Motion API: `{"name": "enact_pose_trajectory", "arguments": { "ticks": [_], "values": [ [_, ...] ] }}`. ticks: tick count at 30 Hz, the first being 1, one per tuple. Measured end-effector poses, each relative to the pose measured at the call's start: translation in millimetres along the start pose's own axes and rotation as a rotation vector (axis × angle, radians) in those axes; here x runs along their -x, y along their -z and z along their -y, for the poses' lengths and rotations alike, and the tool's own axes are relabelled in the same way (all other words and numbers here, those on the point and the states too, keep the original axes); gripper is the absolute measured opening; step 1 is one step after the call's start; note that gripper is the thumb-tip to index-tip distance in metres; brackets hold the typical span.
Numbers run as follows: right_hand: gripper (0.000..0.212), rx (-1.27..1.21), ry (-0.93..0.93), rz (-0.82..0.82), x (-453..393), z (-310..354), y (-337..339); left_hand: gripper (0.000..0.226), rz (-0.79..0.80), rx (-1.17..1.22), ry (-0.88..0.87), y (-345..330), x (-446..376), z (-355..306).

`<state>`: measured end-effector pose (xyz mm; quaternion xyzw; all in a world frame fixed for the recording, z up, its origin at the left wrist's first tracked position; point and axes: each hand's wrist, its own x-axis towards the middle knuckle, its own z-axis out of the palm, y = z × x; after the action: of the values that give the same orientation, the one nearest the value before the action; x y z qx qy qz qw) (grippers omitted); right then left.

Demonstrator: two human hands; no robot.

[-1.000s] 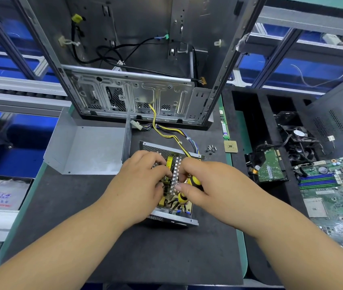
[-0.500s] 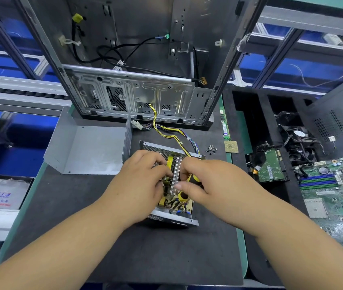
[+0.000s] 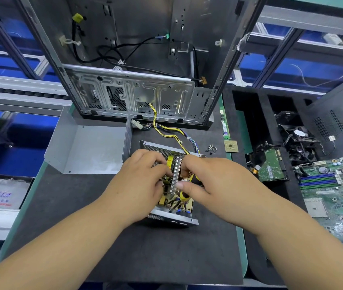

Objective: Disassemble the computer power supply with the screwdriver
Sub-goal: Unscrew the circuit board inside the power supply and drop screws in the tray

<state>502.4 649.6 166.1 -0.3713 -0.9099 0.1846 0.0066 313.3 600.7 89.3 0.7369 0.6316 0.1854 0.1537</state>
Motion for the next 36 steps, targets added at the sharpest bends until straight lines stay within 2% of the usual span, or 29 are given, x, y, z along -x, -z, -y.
{"name": "enact_pose_trajectory", "arguments": {
  "ticks": [5,11,20,36],
  "values": [
    [0.013,-0.109,-0.021,0.025,0.2,1.6,-0.8,0.029,0.015,-0.004,0.002,0.8,-0.1,-0.3],
    [0.027,-0.233,-0.025,0.061,3.7,2.4,0.1,0.030,0.011,0.003,0.008,1.4,0.3,-0.9],
    [0.026,-0.365,-0.073,0.041,7.2,-4.5,3.4,0.029,0.001,-0.005,0.000,0.3,0.8,-0.4],
    [0.022,-0.319,-0.044,0.088,7.3,-0.2,-3.0,0.031,-0.003,0.000,0.010,1.0,1.5,-0.5]
  ]
}}
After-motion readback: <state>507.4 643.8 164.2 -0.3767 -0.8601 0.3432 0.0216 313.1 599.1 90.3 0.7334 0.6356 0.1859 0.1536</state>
